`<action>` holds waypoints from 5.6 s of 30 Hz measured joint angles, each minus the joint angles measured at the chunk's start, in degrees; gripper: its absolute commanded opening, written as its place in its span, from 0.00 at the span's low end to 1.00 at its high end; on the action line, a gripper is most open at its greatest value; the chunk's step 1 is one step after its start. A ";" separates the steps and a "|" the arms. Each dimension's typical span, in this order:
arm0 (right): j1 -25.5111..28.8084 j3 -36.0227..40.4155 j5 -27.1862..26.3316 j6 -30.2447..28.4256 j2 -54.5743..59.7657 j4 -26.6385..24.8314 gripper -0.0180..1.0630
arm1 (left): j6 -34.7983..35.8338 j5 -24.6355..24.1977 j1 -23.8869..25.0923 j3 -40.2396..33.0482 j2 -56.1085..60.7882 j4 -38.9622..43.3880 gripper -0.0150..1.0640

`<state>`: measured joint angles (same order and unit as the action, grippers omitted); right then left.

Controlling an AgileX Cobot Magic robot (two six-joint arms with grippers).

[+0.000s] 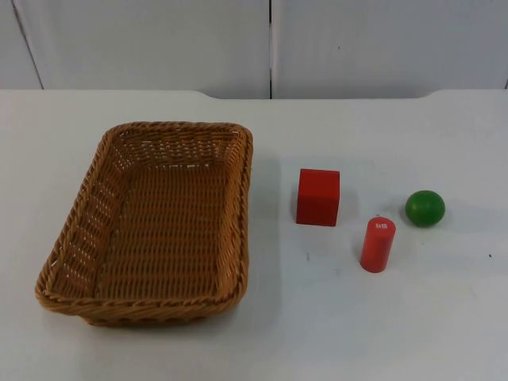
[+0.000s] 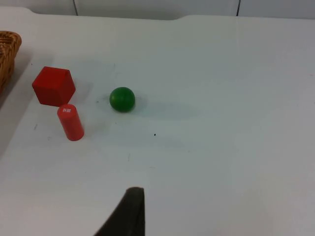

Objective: Pick up the basket with the left hand and place the object to the left of the red cylinder into the basket with the right hand.

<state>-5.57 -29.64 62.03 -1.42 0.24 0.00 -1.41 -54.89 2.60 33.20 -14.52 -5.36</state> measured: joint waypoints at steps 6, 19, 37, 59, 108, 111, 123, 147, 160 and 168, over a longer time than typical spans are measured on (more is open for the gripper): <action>0.00 0.00 0.00 0.00 0.00 0.00 0.99 | 0.00 2.45 0.00 0.00 -0.16 -0.65 0.99; 0.00 0.00 0.00 0.00 0.00 0.00 0.99 | 0.00 6.67 0.00 0.00 -0.21 -2.49 0.99; 0.00 0.00 0.00 0.00 0.00 0.00 0.99 | -4.70 9.94 0.00 6.40 -17.48 -8.44 0.99; 0.00 -8.49 -13.46 0.00 20.70 0.00 0.99 | -9.69 10.24 0.00 7.25 -26.05 -11.54 0.99; 0.00 -14.89 -18.40 -0.24 44.76 -0.33 0.99 | -27.66 20.37 0.00 10.88 -67.77 -27.33 0.99; 0.00 -17.05 -18.38 -0.24 46.48 -0.33 0.99 | -28.38 20.66 0.00 11.90 -70.48 -27.68 0.99; 0.00 -19.72 -18.02 -0.24 51.83 -0.45 0.99 | -32.02 20.91 0.00 20.79 -85.30 -29.02 0.99; 0.00 -19.80 -17.80 -0.24 51.83 -0.45 0.99 | -32.84 23.11 -2.09 30.88 -101.49 -29.02 0.99; 0.00 -19.80 -17.61 -0.24 51.83 0.00 0.99 | -30.09 25.87 -4.08 30.88 -104.40 -28.15 0.99; 0.00 -19.80 -17.45 -0.24 51.83 0.00 0.99 | -30.04 26.21 -4.08 30.88 -104.40 -27.88 0.99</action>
<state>-5.57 -49.44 44.58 -1.66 52.07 0.00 -31.45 -28.67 -1.49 64.08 -118.91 -33.25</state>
